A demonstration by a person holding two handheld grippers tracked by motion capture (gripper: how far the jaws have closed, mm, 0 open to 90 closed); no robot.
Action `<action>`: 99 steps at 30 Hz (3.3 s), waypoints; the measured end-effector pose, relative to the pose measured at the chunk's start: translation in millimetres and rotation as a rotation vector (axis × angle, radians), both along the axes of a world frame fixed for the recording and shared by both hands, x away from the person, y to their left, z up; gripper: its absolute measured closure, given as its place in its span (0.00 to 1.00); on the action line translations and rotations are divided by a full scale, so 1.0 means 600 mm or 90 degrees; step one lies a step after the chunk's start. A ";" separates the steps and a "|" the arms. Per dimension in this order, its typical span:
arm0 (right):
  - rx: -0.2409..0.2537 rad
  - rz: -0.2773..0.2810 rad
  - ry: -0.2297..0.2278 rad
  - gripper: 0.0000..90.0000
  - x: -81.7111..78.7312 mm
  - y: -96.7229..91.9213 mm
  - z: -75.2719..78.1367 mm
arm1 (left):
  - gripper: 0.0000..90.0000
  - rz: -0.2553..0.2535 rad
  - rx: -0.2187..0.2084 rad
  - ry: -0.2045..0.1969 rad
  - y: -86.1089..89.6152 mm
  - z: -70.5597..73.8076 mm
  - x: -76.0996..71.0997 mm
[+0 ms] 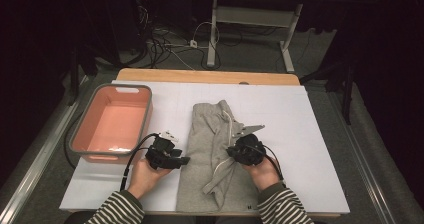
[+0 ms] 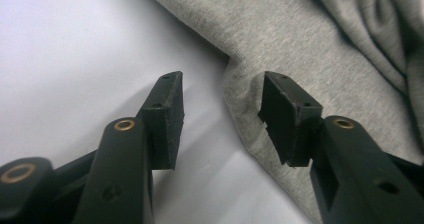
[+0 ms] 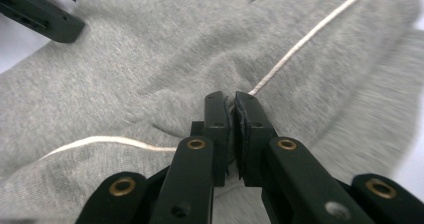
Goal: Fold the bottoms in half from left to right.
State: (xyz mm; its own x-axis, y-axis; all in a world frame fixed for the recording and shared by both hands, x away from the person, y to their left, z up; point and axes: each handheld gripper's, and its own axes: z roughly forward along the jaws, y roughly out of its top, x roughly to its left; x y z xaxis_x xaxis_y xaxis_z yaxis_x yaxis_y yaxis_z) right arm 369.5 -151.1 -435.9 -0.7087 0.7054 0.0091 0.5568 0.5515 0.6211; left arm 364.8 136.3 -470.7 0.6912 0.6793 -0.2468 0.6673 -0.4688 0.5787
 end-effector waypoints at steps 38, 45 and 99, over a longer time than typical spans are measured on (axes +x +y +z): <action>0.029 -0.050 0.014 0.76 -0.062 -0.081 -0.026 | 0.59 0.005 -0.003 0.009 0.002 0.002 0.002; 0.031 -0.042 0.034 0.93 -0.073 -0.077 -0.034 | 0.59 -0.003 -0.006 0.014 -0.004 0.003 0.005; 0.020 -0.090 -0.006 0.76 -0.072 -0.094 -0.038 | 0.78 -0.037 0.005 -0.013 -0.024 -0.001 0.003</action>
State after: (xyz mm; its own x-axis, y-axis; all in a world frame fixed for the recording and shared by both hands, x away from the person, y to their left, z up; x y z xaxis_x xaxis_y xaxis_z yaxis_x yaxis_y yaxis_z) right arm 326.5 -207.5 -458.6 -0.6029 0.7974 0.0265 0.6211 0.4482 0.6429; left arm 366.5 121.7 -471.5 0.7342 0.6401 -0.2264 0.6270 -0.5112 0.5878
